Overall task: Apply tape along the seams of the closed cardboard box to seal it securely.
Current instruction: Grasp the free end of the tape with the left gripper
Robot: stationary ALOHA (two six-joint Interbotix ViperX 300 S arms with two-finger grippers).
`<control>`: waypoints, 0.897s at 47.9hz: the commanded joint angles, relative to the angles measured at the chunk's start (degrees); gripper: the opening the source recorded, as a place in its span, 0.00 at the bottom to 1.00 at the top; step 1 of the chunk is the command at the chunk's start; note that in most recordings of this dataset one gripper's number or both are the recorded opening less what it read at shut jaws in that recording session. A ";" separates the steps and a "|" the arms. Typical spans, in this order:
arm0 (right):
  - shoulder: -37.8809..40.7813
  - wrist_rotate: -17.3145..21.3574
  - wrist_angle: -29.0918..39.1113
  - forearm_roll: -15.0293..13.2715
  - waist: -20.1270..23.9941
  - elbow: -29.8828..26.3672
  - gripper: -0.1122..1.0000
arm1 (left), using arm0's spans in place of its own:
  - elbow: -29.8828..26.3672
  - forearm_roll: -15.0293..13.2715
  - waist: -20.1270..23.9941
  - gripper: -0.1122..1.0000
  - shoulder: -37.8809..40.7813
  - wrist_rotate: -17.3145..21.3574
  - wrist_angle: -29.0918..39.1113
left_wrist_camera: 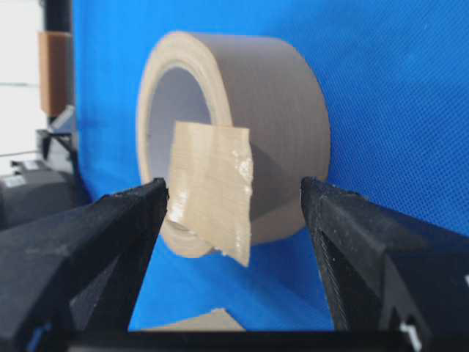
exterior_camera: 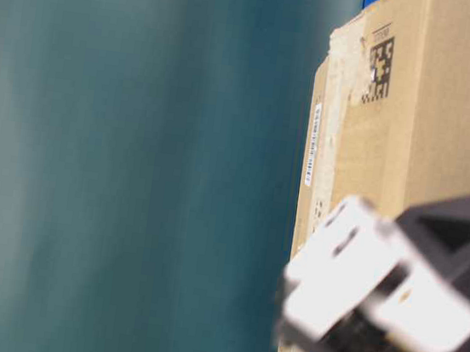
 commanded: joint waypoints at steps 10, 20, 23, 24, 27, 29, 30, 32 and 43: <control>1.23 -0.26 -0.18 -0.26 -0.09 -0.44 0.10 | -1.67 -0.09 0.53 0.73 -0.70 0.35 1.05; 1.49 -0.44 0.00 -0.26 0.00 -0.44 0.10 | -1.58 0.00 0.09 0.46 -0.79 -0.26 3.16; 1.49 -0.44 0.18 -0.26 0.00 -0.44 0.10 | -1.41 -0.09 0.00 0.33 -0.88 -0.53 3.34; 1.49 -0.44 0.09 -0.26 0.00 -0.44 0.10 | -1.32 -0.09 0.00 0.29 -0.97 -0.62 3.43; 1.49 -0.53 0.09 -0.26 -0.09 -0.44 0.10 | -1.14 -0.18 0.00 0.18 -1.14 -0.62 3.34; 1.49 -0.44 0.18 -0.26 -0.09 -0.44 0.10 | -1.14 -0.09 0.00 0.12 -1.32 -0.62 3.34; 1.49 -0.44 0.09 -0.26 -0.09 -0.44 0.10 | -1.14 -0.09 0.00 0.11 -1.32 -0.62 3.34; 1.58 -0.44 0.18 -0.26 0.00 -0.44 0.10 | -1.14 -0.09 0.00 0.11 -1.58 -0.53 3.34; 2.20 -0.44 0.18 -0.26 -0.09 -0.35 0.10 | -1.41 -0.09 0.00 0.11 -3.87 0.44 3.34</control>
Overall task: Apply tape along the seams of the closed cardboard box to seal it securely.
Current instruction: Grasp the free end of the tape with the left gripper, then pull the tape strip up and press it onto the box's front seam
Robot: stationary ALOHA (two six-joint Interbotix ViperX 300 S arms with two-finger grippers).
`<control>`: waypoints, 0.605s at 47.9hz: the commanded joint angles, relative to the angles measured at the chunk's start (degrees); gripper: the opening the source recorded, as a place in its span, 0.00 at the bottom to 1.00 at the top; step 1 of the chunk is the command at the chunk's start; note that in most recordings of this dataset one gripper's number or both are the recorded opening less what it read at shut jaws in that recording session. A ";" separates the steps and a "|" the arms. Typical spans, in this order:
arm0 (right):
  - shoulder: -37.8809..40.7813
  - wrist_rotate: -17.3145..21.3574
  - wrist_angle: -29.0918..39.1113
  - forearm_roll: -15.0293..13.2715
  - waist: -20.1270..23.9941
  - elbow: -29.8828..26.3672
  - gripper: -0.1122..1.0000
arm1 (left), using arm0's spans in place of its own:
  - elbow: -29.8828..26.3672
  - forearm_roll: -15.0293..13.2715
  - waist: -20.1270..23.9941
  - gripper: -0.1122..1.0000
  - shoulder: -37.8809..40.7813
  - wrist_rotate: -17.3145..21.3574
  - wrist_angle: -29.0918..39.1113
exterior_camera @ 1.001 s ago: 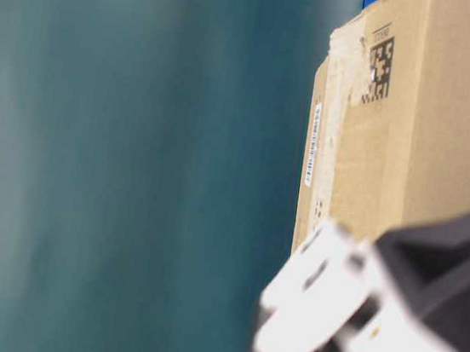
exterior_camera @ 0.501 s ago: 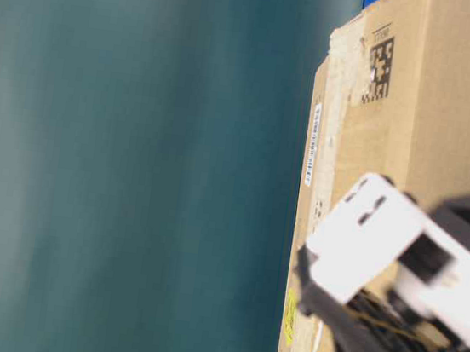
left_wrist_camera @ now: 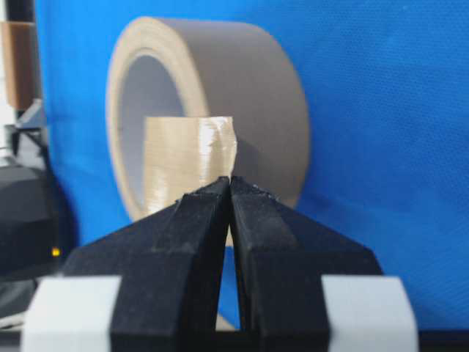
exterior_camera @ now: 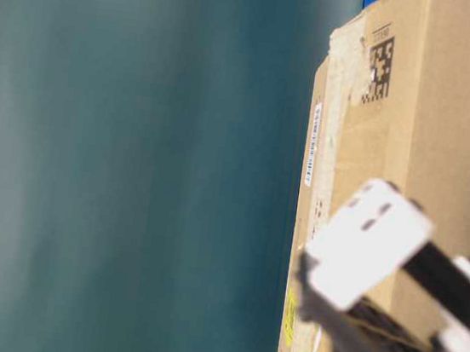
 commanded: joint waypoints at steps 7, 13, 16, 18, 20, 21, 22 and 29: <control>0.70 0.00 -0.18 -0.09 -0.09 -0.44 0.10 | -0.09 -0.18 -0.18 0.11 -5.98 0.70 -0.18; 0.79 0.00 -0.18 -0.09 -0.09 -0.44 0.10 | 0.44 -0.18 0.18 0.11 -8.96 2.11 1.23; 0.70 0.00 -0.18 -0.09 -0.09 -0.44 0.10 | 0.70 -0.18 0.62 0.11 -10.55 3.43 2.46; 0.70 0.00 -0.18 -0.09 -0.09 -0.44 0.10 | 1.05 -0.18 1.05 0.11 -11.60 4.57 3.34; 0.79 0.00 -0.09 -0.09 -0.09 -0.44 0.10 | 1.49 -0.18 1.58 0.11 -12.57 5.54 4.13; 0.88 0.00 0.00 -0.09 -0.09 -0.44 0.10 | 1.76 -0.18 1.85 0.11 -13.10 5.98 4.39; 0.88 0.00 0.09 -0.09 -0.09 -0.44 0.10 | 2.02 -0.18 2.11 0.11 -13.62 6.42 4.66; 0.88 0.00 0.79 -0.09 -0.09 -0.35 0.10 | 5.19 -0.18 4.48 0.11 -19.34 9.76 5.10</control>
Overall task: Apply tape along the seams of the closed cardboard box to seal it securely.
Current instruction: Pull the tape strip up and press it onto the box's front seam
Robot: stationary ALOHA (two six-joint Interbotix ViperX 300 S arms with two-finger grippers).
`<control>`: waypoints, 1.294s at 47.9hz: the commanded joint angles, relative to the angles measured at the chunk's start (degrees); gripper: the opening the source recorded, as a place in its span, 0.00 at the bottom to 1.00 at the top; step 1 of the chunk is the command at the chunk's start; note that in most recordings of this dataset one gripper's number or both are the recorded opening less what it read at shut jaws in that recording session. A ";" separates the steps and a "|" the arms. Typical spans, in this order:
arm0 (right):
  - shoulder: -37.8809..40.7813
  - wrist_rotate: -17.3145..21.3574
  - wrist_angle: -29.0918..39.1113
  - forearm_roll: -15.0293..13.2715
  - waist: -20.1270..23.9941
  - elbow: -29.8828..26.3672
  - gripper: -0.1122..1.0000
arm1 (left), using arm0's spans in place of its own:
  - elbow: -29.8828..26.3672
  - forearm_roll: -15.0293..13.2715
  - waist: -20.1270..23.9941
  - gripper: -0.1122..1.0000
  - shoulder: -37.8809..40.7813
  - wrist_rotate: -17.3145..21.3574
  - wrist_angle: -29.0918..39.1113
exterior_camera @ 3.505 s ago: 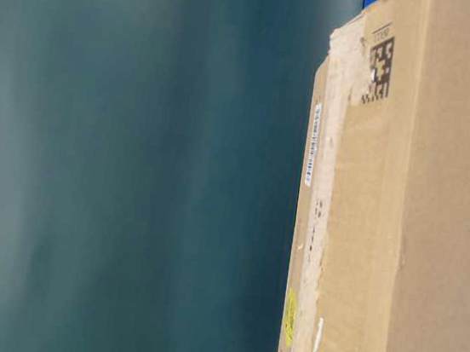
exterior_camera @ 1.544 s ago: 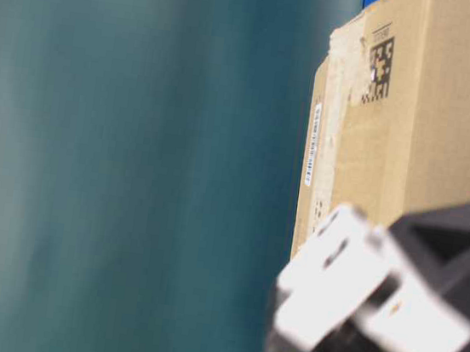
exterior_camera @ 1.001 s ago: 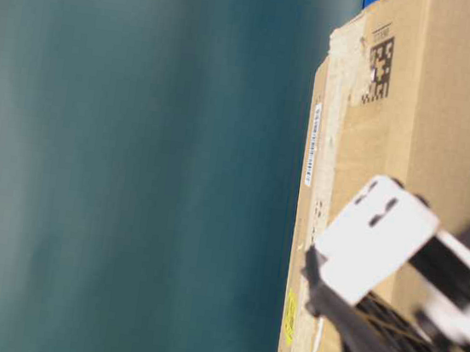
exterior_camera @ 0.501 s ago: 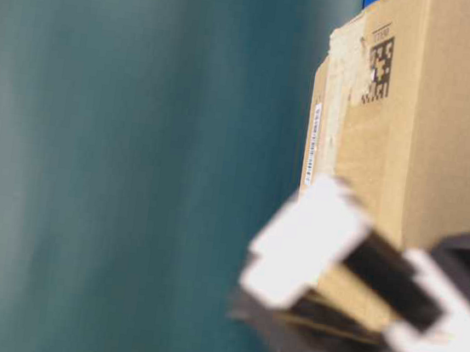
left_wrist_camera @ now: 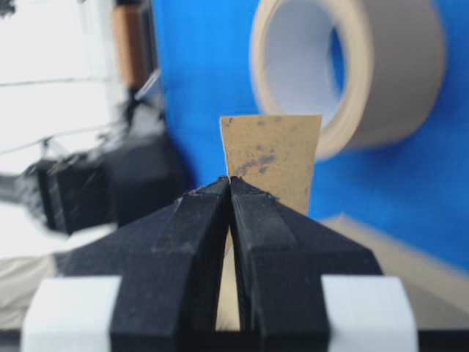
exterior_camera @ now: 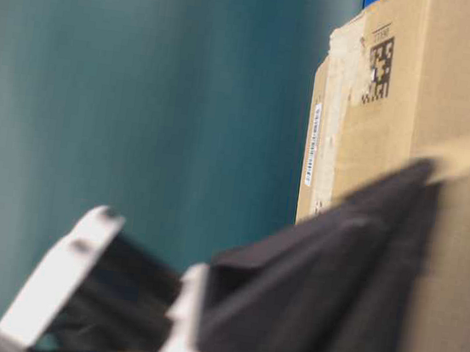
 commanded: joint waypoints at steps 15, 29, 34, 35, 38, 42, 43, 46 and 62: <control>0.18 -0.18 0.26 -0.18 -0.09 -0.62 0.10 | 7.56 0.09 6.59 0.11 -14.59 2.11 -3.69; 0.09 -0.35 0.00 -0.97 -0.09 -0.62 0.10 | 8.96 0.44 13.01 0.11 -16.70 2.81 -4.66; 0.09 -0.88 0.00 -1.05 -0.18 -0.62 0.10 | 8.53 0.44 14.94 0.11 -16.35 3.78 -3.87; 0.09 -0.97 0.00 -1.14 -0.09 -0.62 0.10 | 8.44 0.44 15.21 0.11 -16.26 3.96 -3.69; 0.09 -1.32 0.00 -1.14 -0.18 -0.70 0.10 | 8.00 0.44 16.17 0.11 -16.08 4.04 -2.81; 0.09 -1.49 0.00 -1.05 -0.18 -0.62 0.10 | 7.65 0.44 17.23 0.11 -15.73 4.04 -1.23; 0.09 -1.58 0.00 -1.05 -0.18 -0.62 0.10 | 7.47 0.35 17.67 0.11 -15.64 4.04 -0.44; 0.09 -1.67 0.18 -1.05 -0.18 -0.62 0.10 | 7.21 0.44 18.19 0.11 -15.47 3.96 1.14; 0.44 -1.67 0.44 -1.05 -0.97 -0.53 0.10 | 6.77 0.35 19.78 0.11 -15.03 3.43 6.24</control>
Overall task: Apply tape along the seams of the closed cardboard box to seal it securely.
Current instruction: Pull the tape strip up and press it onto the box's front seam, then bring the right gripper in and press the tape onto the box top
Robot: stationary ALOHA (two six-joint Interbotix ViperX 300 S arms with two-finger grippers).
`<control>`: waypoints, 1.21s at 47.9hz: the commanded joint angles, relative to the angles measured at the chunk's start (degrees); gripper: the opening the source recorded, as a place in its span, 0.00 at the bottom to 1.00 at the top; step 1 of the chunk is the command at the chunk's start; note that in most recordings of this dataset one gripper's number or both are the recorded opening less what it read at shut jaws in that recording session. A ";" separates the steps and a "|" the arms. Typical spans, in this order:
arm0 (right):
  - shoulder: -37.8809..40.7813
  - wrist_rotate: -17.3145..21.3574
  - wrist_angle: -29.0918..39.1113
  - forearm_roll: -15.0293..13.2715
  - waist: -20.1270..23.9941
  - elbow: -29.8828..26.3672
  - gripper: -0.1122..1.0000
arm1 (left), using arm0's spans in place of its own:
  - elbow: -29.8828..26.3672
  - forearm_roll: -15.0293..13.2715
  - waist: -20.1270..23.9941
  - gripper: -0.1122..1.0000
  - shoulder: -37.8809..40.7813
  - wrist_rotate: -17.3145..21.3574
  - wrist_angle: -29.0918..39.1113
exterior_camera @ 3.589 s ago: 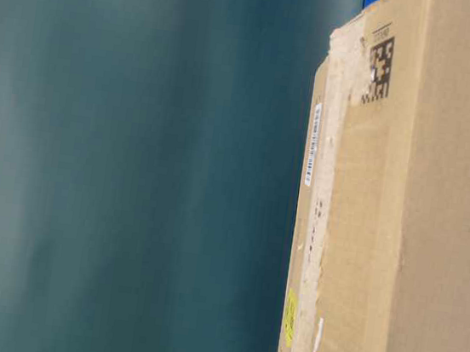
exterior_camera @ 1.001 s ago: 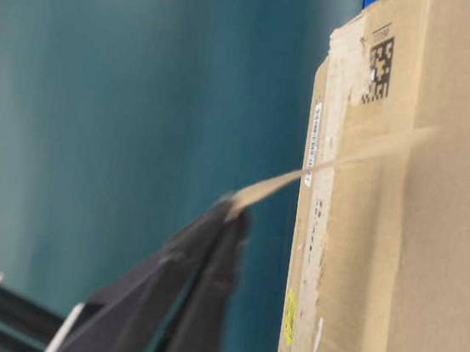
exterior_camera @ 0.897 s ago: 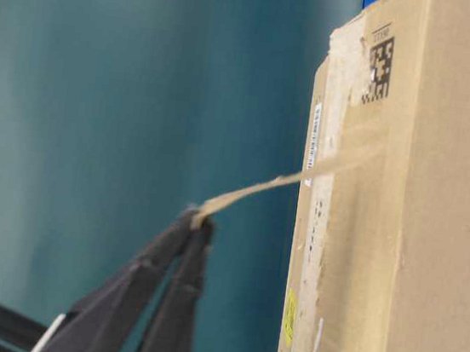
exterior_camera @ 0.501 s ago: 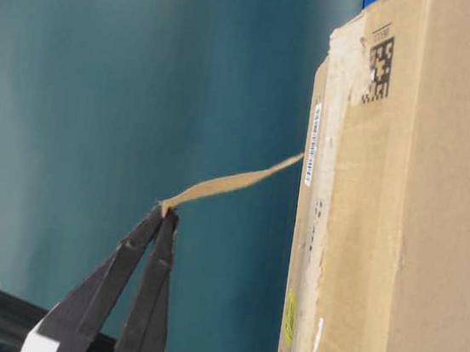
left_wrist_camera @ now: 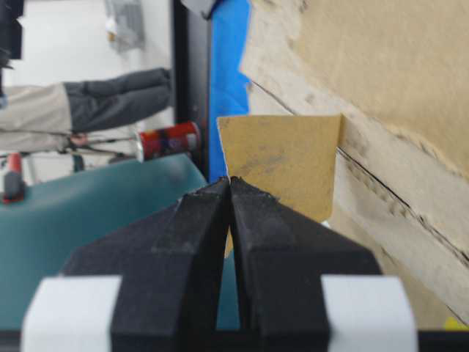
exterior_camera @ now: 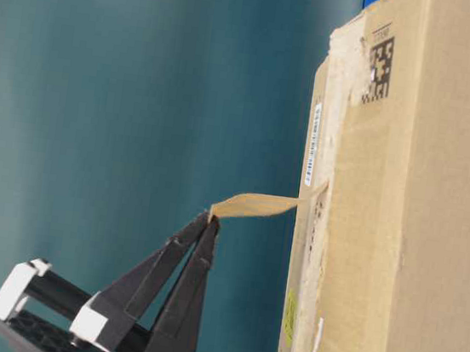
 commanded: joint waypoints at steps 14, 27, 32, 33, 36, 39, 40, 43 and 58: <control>0.53 -0.09 -0.18 0.00 -0.26 -0.44 0.10 | -0.97 -0.09 0.18 0.11 -0.79 0.44 8.61; 1.49 -0.09 -0.44 -0.09 -0.26 -0.44 0.10 | -1.32 -0.09 0.18 0.11 -0.44 1.05 13.36; 1.93 0.00 -0.70 0.00 -0.26 -0.44 0.10 | -1.32 0.00 0.09 0.11 -0.53 1.76 14.68; 2.02 0.09 -0.70 -0.09 -0.26 -0.44 0.10 | -1.23 -0.09 0.18 0.11 -0.62 1.85 14.85; 2.11 0.18 -0.70 0.00 -0.18 -0.44 0.10 | -1.23 -0.09 0.09 0.11 -0.70 2.20 15.56; 2.11 0.35 -0.70 0.00 -0.18 -0.44 0.10 | -1.14 -0.09 0.26 0.11 -0.79 2.64 16.08; 2.20 0.35 -0.70 0.00 -0.26 -0.44 0.10 | -1.14 0.00 0.26 0.11 -0.79 2.81 16.17; 2.46 0.35 -0.88 0.09 -0.18 -0.44 0.10 | -1.05 0.00 0.44 0.11 -0.88 3.25 16.52; 10.20 1.49 -7.12 1.49 -0.18 -2.55 0.10 | -1.49 -0.09 0.79 0.11 -0.70 3.87 16.70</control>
